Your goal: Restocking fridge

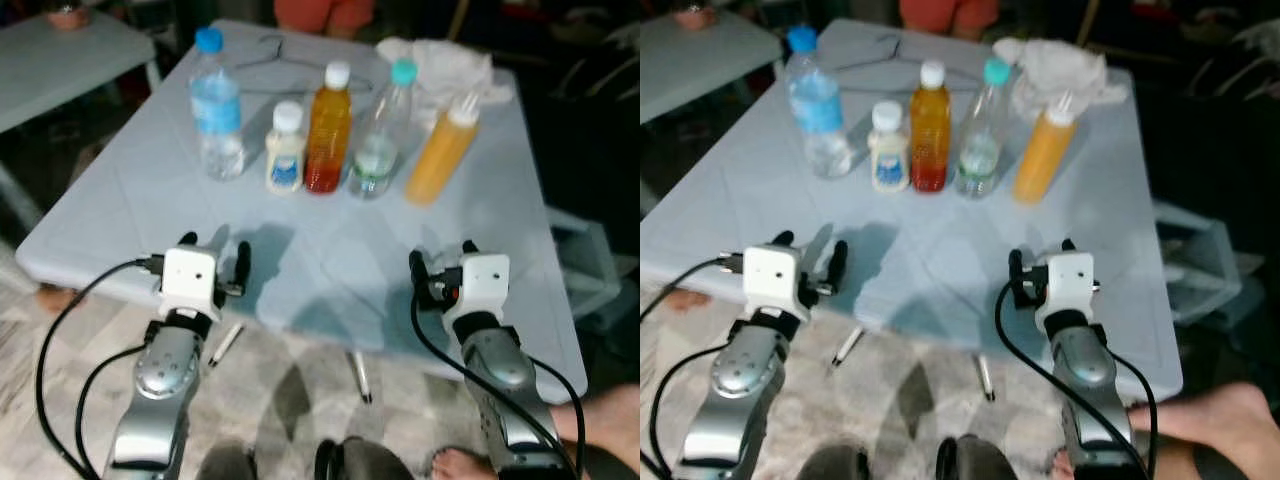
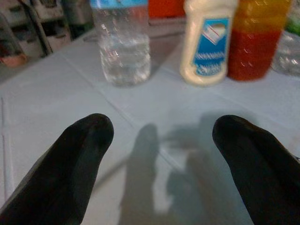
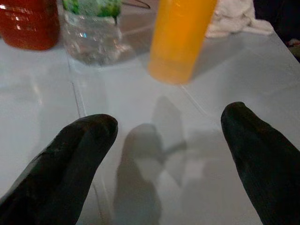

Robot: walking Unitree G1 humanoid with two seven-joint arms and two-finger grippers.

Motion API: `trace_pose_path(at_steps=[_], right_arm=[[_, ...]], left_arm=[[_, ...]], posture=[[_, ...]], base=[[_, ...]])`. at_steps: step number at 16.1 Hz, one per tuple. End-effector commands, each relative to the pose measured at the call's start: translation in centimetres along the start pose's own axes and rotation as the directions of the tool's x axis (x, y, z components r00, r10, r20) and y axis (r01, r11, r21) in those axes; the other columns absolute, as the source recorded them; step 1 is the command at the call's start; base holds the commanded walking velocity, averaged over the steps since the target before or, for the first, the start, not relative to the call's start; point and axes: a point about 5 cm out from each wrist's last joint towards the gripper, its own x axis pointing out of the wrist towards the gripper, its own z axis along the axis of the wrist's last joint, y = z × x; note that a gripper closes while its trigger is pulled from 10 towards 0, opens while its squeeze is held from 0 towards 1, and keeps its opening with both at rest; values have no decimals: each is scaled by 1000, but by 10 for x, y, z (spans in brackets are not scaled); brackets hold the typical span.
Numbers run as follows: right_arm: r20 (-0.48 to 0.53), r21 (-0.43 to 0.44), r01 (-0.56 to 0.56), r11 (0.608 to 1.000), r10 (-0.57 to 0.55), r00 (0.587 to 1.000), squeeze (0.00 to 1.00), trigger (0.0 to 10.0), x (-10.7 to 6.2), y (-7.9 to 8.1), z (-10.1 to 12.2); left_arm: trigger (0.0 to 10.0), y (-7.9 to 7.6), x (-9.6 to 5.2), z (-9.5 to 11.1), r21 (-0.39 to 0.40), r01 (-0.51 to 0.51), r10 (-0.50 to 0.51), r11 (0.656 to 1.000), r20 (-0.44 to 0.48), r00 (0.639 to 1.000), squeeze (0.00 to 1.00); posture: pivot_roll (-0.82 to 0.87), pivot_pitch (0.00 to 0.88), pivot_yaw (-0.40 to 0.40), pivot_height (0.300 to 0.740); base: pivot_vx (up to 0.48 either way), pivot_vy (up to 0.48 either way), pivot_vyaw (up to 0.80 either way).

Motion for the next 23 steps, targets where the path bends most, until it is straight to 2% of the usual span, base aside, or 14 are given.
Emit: trace_pose_path(at_steps=[1,5,7,9,10,13,14,17,23], right_arm=[[14,9,-11,1000,11,1000,0,10000,0,5,3],[86,86,-41,995,33,996,0,10000,-2,8,13],[95,188,5,982,-23,995,0,10000,1,3,17],[146,159,45,986,-68,987,0,10000,1,-4,25],[177,216,73,974,-112,978,0,10000,3,-10,32],[190,242,109,964,-158,969,0,10000,8,-14,38],[171,272,144,951,-195,966,0,10000,7,-15,37],[181,368,115,923,-192,965,0,10000,4,-11,36],[163,337,115,935,-178,970,0,10000,1,-10,32]], left_arm=[[10000,6,-4,-2,3,-13,13,1000,-15,1000,0],[10000,7,-4,-1,5,-20,20,1000,-13,1000,0],[10000,8,-4,1,-6,-25,25,1000,-9,1000,0],[10000,9,-3,1,-34,-39,38,999,-18,999,0],[10000,9,-3,0,-65,-41,39,997,-27,999,0],[10000,7,0,2,-67,-34,33,997,-23,999,0],[10000,7,1,2,-83,-39,37,996,-26,999,0],[10000,8,2,2,-116,-57,53,992,-36,998,0],[10000,3,5,6,-134,-15,14,991,-10,1000,0]], posture=[[38,159,-51,740],[38,165,-47,740],[41,169,-43,740],[40,171,-38,740],[37,172,-33,740],[39,170,-28,740],[41,171,-28,740],[41,168,-31,740],[35,163,-35,740]], base=[[0,0,0],[0,0,0],[0,0,0],[0,0,0],[0,0,0],[0,0,0],[0,0,0],[0,0,0],[96,0,0]])
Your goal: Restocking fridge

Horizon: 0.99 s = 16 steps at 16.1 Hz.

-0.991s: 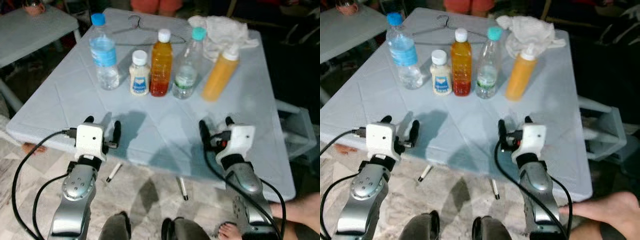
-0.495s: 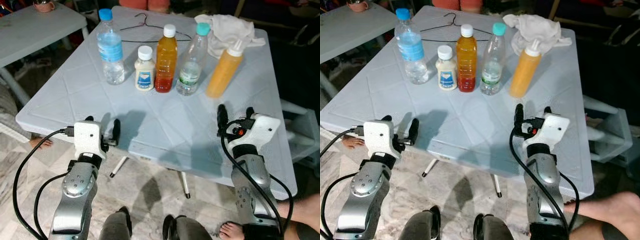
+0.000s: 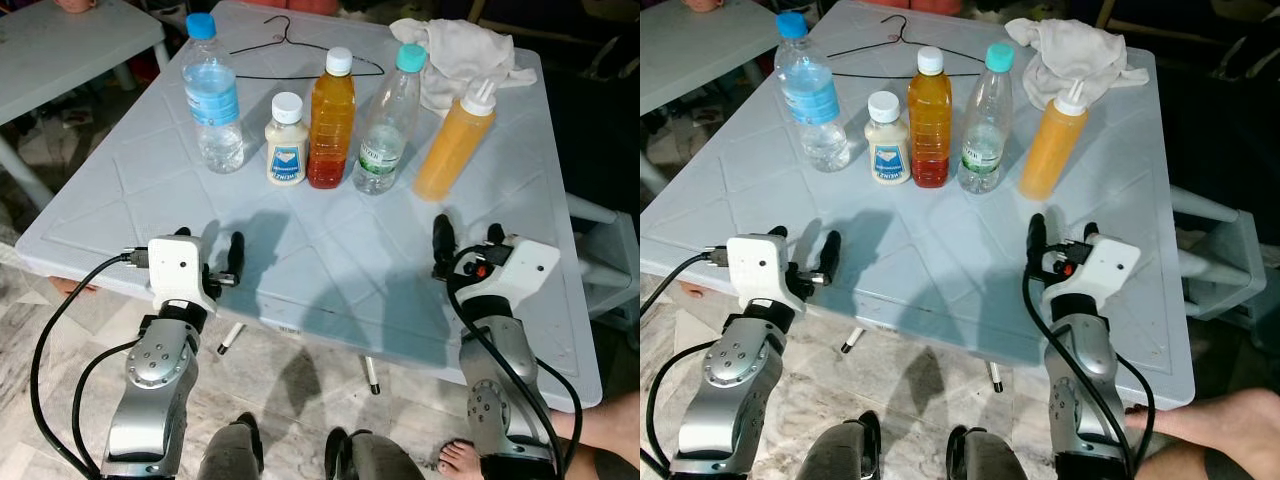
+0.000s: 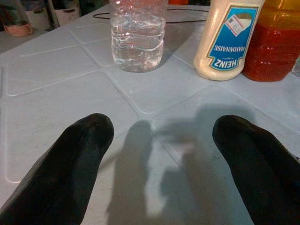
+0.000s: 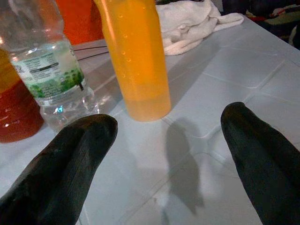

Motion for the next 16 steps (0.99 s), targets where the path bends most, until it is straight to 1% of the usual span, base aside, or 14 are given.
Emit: trace_pose_path(at_steps=[1,3,4,5,7,8,9,10,11,12,13,15,16], right_arm=[[11,-26,-17,1000,17,1000,0,10000,-4,0,5],[0,-58,-19,998,19,1000,0,10000,-17,-5,2],[3,-103,-36,994,37,999,0,10000,-25,-7,2],[-4,-123,-38,992,37,999,0,10000,-31,-10,1],[-32,-162,-44,986,39,999,0,10000,-49,-17,-2],[-51,-184,-37,982,28,998,0,10000,-57,-24,-5],[-55,-189,-25,982,15,998,0,10000,-58,-28,-6],[-45,-194,-14,981,5,999,0,10000,-55,-30,-5],[-42,-199,-16,980,8,999,0,10000,-53,-30,-4],[-23,-204,-17,979,12,1000,0,10000,-46,-27,-3],[-2,-212,-14,977,14,1000,0,10000,-40,-24,-1],[16,-223,0,975,4,1000,0,10000,-42,-25,0],[19,-220,18,975,-14,1000,0,10000,-44,-27,0]], left_arm=[[10000,1,-3,-1,-6,1,-1,1000,0,1000,0],[10000,7,-9,-5,14,-22,22,1000,-12,1000,0],[10000,11,-12,-8,36,-44,44,998,-21,999,0],[10000,12,-15,-10,45,-55,56,997,-26,998,0],[10000,14,-20,-14,54,-60,62,997,-35,997,0],[10000,14,-20,-15,62,-62,64,996,-36,997,0],[10000,14,-18,-16,63,-63,65,996,-35,997,0],[10000,12,-14,-12,60,-58,59,996,-20,998,0],[10000,12,-12,-10,59,-56,56,997,-14,998,0],[10000,9,-4,-4,71,-38,37,997,16,999,0],[10000,10,3,-1,79,-36,34,996,31,999,0],[10000,13,6,-4,85,-35,33,996,28,999,0],[10000,9,6,-4,76,-17,15,997,27,1000,0]], posture=[[33,161,-37,740],[34,154,-39,740],[33,149,-38,740],[33,145,-37,740],[31,137,-34,740],[26,133,-30,740],[23,129,-20,740],[26,128,-10,740],[26,128,-10,740],[25,125,-3,740],[9,123,7,740],[-19,112,27,740],[-22,109,25,740]], base=[[289,0,0],[133,0,0],[0,0,0],[0,0,0],[0,0,0],[0,0,0],[0,0,0],[0,0,0],[0,0,0],[0,0,0],[0,0,0],[0,0,0],[0,0,0]])
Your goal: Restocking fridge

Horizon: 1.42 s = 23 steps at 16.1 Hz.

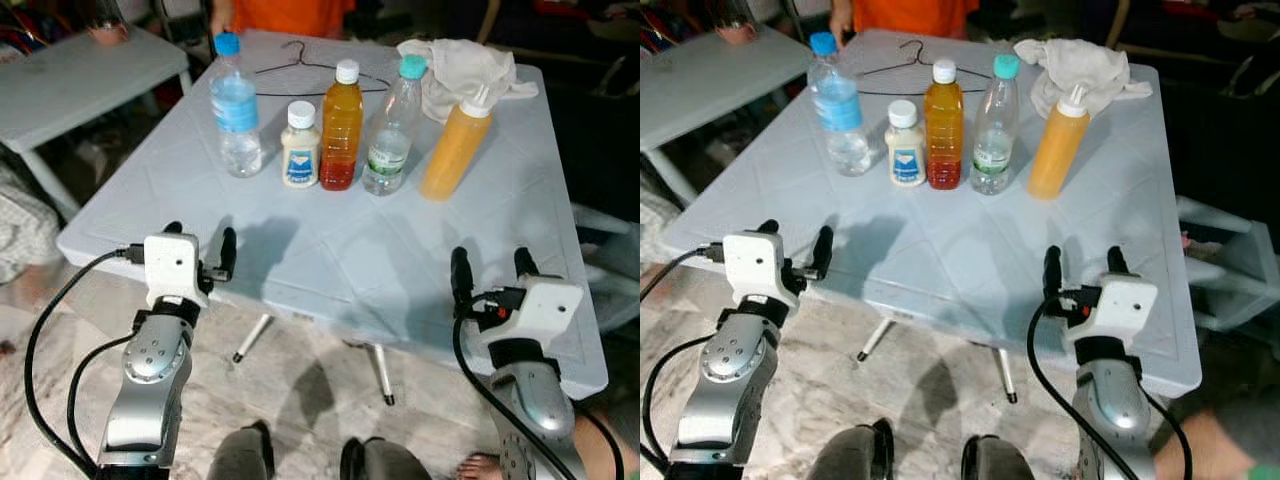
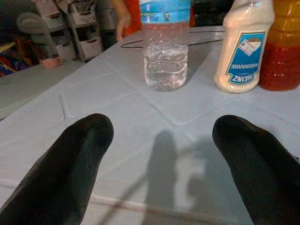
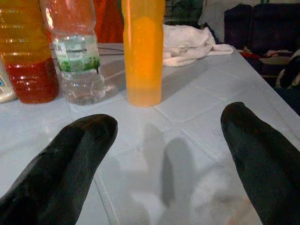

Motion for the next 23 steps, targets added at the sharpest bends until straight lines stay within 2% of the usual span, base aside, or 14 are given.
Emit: trace_pose_path(at_steps=[1,3,8,10,12,14,16,23], right_arm=[[6,-1,23,1000,-23,1000,0,10000,-3,-2,3],[-1,8,7,1000,-7,1000,0,10000,-6,3,6],[17,10,-9,1000,9,1000,0,10000,4,6,8],[-4,4,-4,1000,4,1000,0,10000,4,4,1],[13,14,-10,1000,10,1000,0,10000,11,10,4],[16,14,-22,1000,22,1000,0,10000,10,14,4],[6,9,-30,1000,30,1000,0,10000,9,14,2],[5,-4,-36,999,36,999,0,10000,11,14,4]], left_arm=[[10000,-5,-1,1,-9,33,-33,999,-2,999,0],[10000,-8,-4,-1,-36,60,-61,998,-20,998,0],[10000,-8,5,5,-40,96,-95,995,10,995,0],[10000,-10,3,2,-40,112,-112,993,2,994,0],[10000,-10,4,3,-41,129,-129,991,4,992,0],[10000,-11,4,3,-39,136,-136,990,2,991,0],[10000,-15,2,3,-69,155,-155,986,1,988,0],[10000,-15,-2,-1,-68,155,-156,986,-8,988,0]], posture=[[-27,105,22,740],[-42,87,15,740],[-40,126,18,740],[-32,117,27,740],[-30,111,36,740],[-32,118,31,740],[-30,121,28,740],[-50,141,16,740]], base=[[0,0,0],[0,0,-228],[0,0,-573],[0,0,-534],[0,0,0],[0,0,0],[251,0,0],[292,0,0]])
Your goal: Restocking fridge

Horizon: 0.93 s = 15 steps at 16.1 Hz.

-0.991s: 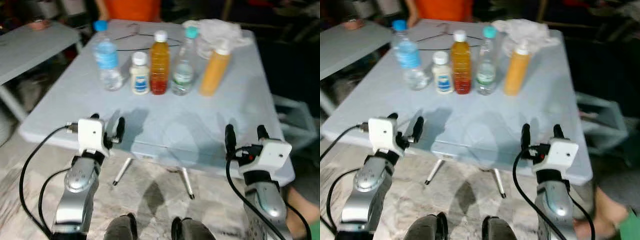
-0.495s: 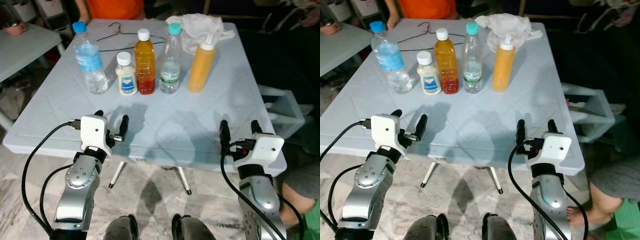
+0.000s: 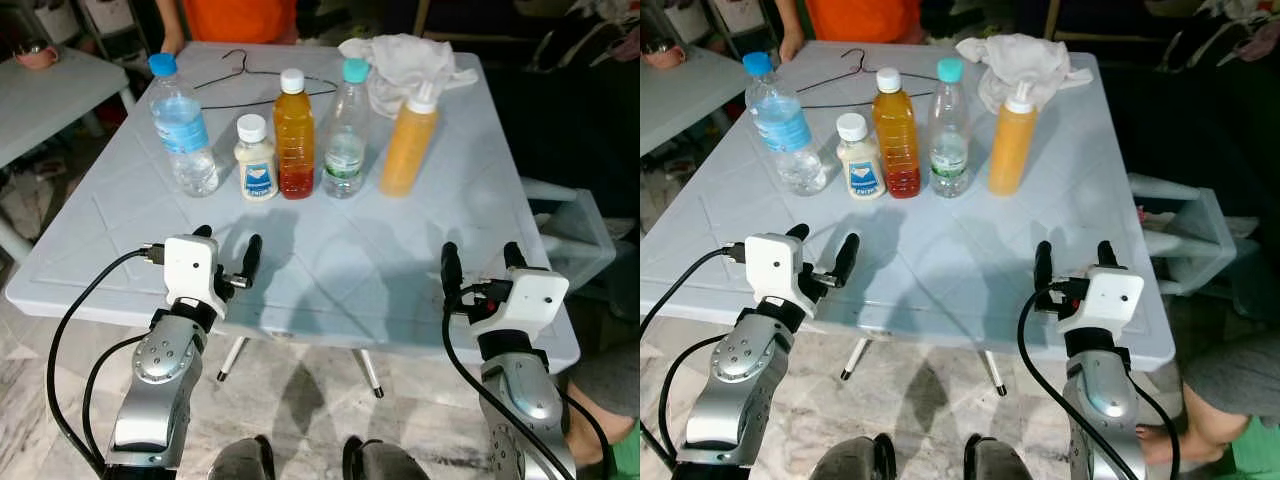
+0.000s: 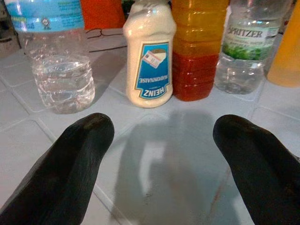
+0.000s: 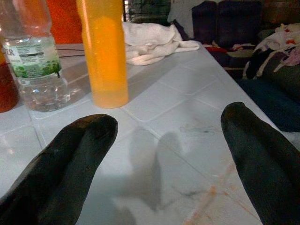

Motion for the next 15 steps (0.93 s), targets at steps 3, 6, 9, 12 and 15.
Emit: trace_pose_path(at_steps=[3,6,9,12,15], right_arm=[[3,-12,-15,1000,15,1000,0,10000,2,1,3],[-3,-8,-18,1000,18,1000,0,10000,1,2,1],[-19,0,-22,1000,22,1000,0,10000,0,5,-1],[1,-19,-9,1000,9,1000,0,10000,6,-2,3],[31,-49,12,999,-10,999,0,10000,19,-14,11]], left_arm=[[10000,-1,-3,0,-6,7,-7,1000,-6,1000,0],[10000,0,-5,1,-4,4,-5,1000,-9,1000,0],[10000,1,-8,0,-2,5,-5,1000,-15,1000,0],[10000,-2,-10,1,1,10,-10,1000,-20,1000,0],[10000,-1,-12,2,9,11,-10,1000,-29,1000,0]], posture=[[-43,146,14,740],[-34,153,12,740],[-28,162,13,740],[-24,174,15,740],[-9,186,17,740]], base=[[270,0,0],[169,0,0],[0,0,-585],[0,0,0],[0,0,0]])
